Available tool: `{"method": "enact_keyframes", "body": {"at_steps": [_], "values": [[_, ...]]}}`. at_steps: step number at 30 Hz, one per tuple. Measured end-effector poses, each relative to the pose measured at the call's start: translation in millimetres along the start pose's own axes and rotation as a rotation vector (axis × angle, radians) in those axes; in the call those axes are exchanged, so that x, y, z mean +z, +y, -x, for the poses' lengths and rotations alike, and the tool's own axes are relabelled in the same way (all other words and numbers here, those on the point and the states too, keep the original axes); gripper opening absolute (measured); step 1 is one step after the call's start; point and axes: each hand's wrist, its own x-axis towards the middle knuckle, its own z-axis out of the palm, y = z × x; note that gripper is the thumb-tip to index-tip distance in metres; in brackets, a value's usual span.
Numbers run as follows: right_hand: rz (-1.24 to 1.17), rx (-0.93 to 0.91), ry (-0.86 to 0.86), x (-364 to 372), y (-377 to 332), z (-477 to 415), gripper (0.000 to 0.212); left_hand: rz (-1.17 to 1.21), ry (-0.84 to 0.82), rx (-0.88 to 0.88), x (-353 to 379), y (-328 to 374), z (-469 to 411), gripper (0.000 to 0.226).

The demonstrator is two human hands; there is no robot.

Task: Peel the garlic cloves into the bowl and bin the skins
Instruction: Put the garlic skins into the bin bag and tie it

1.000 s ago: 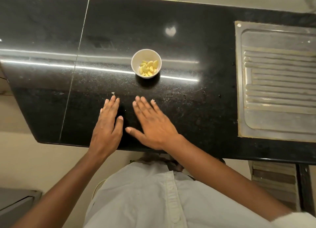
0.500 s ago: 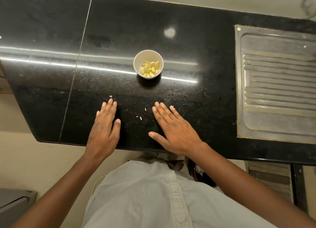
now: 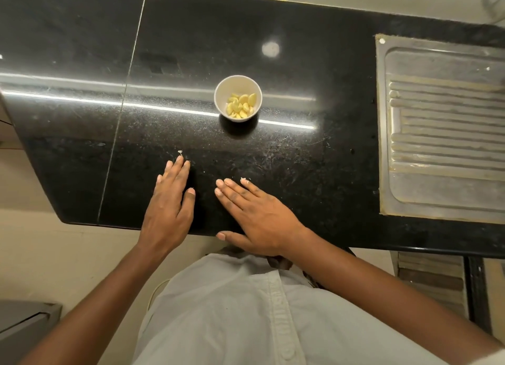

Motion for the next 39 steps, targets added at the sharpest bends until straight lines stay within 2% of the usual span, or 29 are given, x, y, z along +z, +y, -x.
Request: {"method": "enact_keyframes", "body": {"at_steps": [5, 10, 14, 21, 30, 33, 36, 39], "values": [[0.008, -0.03, -0.041, -7, 26, 31, 0.08, -0.017, -0.021, 0.027, 1, -3, 5, 0.057], [-0.072, 0.203, 0.052, -12, 34, 39, 0.077, -0.144, -0.109, 0.14, 6, -2, 11, 0.063], [-0.122, 0.247, 0.053, -3, 12, 22, 0.085, -0.18, -0.151, 0.188, 13, 1, 12, 0.065], [-0.051, 0.062, -0.032, 10, 9, 52, 0.085, -0.21, -0.185, 0.212, 19, 6, 10, 0.066], [-0.03, 0.059, -0.047, 4, 21, 65, 0.08, -0.271, -0.195, 0.247, 18, 1, 9, 0.066], [-0.178, 0.138, 0.048, -3, 29, 82, 0.074, -0.26, -0.214, 0.285, 18, 7, 13, 0.066], [-0.329, 0.327, 0.19, -2, 40, 101, 0.068, -0.268, -0.283, 0.357, 23, 15, 19, 0.064], [-0.293, 0.387, 0.166, 7, 39, 109, 0.068, -0.292, -0.309, 0.368, 31, 18, 23, 0.063]]}}
